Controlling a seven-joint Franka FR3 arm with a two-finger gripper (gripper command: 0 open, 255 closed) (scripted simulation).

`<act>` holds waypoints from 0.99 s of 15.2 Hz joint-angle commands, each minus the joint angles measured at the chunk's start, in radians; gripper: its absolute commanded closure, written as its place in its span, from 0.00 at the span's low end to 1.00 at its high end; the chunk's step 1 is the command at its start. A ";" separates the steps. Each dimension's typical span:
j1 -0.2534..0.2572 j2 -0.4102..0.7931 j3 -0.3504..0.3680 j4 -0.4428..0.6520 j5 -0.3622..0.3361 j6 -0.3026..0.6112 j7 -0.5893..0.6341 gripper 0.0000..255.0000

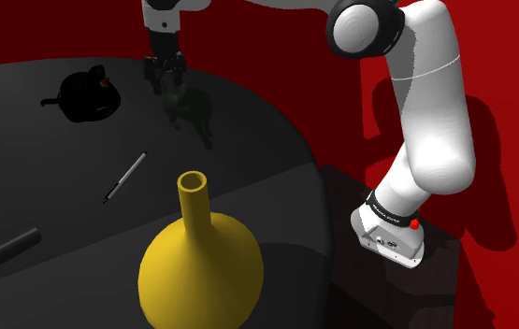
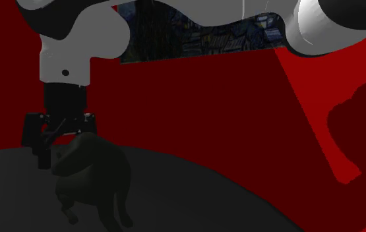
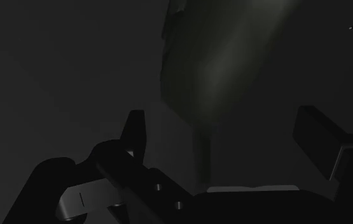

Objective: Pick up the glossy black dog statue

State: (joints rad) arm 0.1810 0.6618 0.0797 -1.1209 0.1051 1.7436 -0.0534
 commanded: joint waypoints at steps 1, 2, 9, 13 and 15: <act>0.001 0.014 0.001 -0.002 0.000 0.016 -0.003 0.00; 0.001 0.015 0.001 -0.014 0.001 0.028 -0.005 0.00; 0.000 0.024 0.000 -0.061 0.002 0.084 -0.012 1.00; 0.001 0.027 0.000 -0.059 0.001 0.084 -0.012 1.00; 0.001 0.027 0.000 -0.059 0.001 0.085 -0.012 1.00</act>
State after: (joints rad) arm 0.1815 0.6868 0.0798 -1.1800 0.1067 1.8296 -0.0655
